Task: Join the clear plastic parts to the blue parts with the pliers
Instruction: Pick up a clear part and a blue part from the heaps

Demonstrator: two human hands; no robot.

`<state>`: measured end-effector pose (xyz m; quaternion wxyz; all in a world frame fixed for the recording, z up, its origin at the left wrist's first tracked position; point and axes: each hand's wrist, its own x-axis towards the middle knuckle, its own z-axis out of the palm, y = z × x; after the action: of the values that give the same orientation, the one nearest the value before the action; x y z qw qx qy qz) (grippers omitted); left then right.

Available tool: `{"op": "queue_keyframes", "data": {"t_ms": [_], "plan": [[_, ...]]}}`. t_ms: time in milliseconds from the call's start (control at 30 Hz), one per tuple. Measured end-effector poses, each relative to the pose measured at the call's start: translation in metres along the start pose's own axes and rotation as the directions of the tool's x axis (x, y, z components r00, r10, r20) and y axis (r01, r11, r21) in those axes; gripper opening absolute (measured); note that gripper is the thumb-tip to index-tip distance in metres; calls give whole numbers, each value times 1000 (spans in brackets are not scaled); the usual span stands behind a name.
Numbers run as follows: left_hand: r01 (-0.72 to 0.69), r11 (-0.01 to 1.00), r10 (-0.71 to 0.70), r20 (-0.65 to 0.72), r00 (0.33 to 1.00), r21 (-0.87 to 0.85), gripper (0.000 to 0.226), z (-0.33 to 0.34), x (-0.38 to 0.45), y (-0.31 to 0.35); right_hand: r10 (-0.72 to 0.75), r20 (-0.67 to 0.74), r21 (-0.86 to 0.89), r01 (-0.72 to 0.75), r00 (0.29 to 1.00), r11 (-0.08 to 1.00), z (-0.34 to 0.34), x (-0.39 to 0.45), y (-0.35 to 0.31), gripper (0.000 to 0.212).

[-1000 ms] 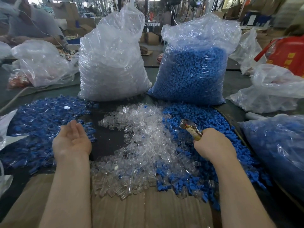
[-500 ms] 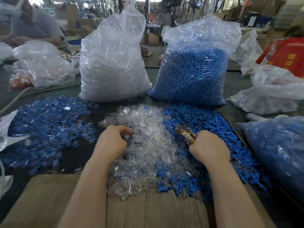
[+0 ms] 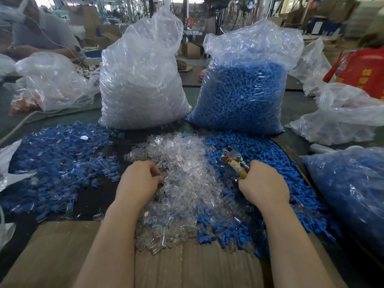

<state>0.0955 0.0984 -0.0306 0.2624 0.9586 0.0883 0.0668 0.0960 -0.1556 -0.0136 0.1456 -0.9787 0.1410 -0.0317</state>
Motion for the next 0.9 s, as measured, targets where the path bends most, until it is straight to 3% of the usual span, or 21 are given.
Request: {"op": "queue_keyframes", "data": {"t_ms": [167, 267, 400, 700, 900], "plan": [[58, 939, -68, -19, 998, -338, 11, -9, -4, 11, -35, -29, 92, 37, 999, 995, 2, 4, 0, 20], [26, 813, -42, -14, 999, -582, 8, -12, -7, 25, -46, -22, 185, 49, 999, 982, 1, 7, 0, 15], [45, 627, 9, 64, 998, -778, 10, -9, -13, 48, -106, -45, 329, 115, 993, 937, -1, 7, -3, 11], [115, 419, -39, 108, 993, -901, 8, 10, -22, 80, -160, -115, 608, 197, 980, 769, -2, 0, -16, 5], [164, 348, -83, 143, 986, -923, 7, 11, -20, 77, -96, -85, 477, 125, 992, 870, -5, 5, -3, 16]]}}
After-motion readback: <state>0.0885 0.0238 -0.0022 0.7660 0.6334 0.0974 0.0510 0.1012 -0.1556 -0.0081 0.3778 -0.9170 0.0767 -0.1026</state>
